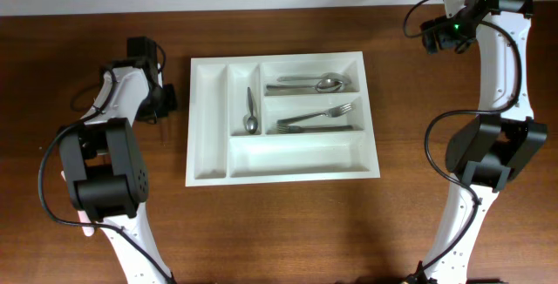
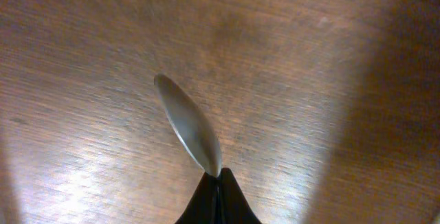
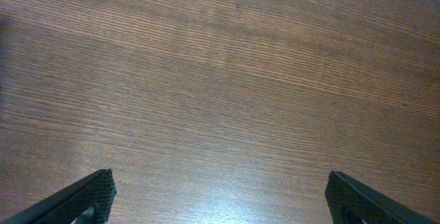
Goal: Pack container
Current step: 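Place the spoon into the middle-left compartment beside the first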
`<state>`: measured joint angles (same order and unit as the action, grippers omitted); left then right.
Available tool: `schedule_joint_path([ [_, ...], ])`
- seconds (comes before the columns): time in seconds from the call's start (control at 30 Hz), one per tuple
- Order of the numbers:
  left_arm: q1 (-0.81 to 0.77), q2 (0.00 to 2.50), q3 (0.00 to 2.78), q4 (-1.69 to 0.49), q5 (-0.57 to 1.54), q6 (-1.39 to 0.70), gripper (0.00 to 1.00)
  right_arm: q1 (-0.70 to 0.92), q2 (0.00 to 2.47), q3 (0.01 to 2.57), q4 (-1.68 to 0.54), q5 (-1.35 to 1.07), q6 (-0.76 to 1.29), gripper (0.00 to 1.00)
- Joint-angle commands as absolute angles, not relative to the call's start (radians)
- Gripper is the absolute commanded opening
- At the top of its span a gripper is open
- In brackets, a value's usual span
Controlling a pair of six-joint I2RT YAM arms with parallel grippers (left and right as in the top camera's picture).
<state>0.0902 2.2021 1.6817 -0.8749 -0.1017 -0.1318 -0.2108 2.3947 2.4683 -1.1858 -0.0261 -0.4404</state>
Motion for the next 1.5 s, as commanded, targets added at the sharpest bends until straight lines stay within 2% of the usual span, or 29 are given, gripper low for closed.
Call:
schedule_joint_path([
  [0.0, 0.087, 2.188, 1.838, -0.92, -0.094, -0.11, 0.02, -0.216, 2.368, 2.477, -1.186, -0.029, -0.428, 0.99],
  [0.13, 0.056, 2.174, 1.987, -1.0, -0.073, -0.11, 0.02, -0.216, 2.368, 2.477, -1.186, -0.029, -0.428, 0.99],
  [0.37, -0.039, 2.177, 2.07, -1.031, 0.178, -0.127, 0.02, -0.216, 2.368, 2.477, -1.186, -0.029, -0.428, 0.99],
  [0.7, -0.188, 2.18, 2.066, -1.033, 0.167, -0.145, 0.02, -0.216, 2.368, 2.477, -1.186, -0.029, -0.428, 0.99],
  [1.07, -0.219, 2.18, 2.066, -1.033, 0.158, -0.145, 0.03, -0.216, 2.368, 2.477, -1.186, -0.029, -0.428, 0.99],
  [1.13, -0.22, 2.18, 2.066, -1.033, 0.162, -0.145, 0.37, -0.216, 2.368, 2.477, -1.186, -0.029, -0.428, 0.99],
  [1.2, -0.221, 2.18, 2.066, -1.033, 0.17, -0.145, 0.44, -0.216, 2.368, 2.477, -1.186, -0.029, -0.428, 0.99],
  [1.27, -0.221, 2.18, 2.066, -1.033, 0.181, -0.145, 0.55, -0.216, 2.368, 2.477, -1.186, -0.029, -0.428, 0.99],
  [1.47, -0.212, 2.18, 2.067, -1.034, 0.118, -0.144, 0.57, -0.216, 2.368, 2.477, -1.186, -0.029, -0.428, 0.99],
])
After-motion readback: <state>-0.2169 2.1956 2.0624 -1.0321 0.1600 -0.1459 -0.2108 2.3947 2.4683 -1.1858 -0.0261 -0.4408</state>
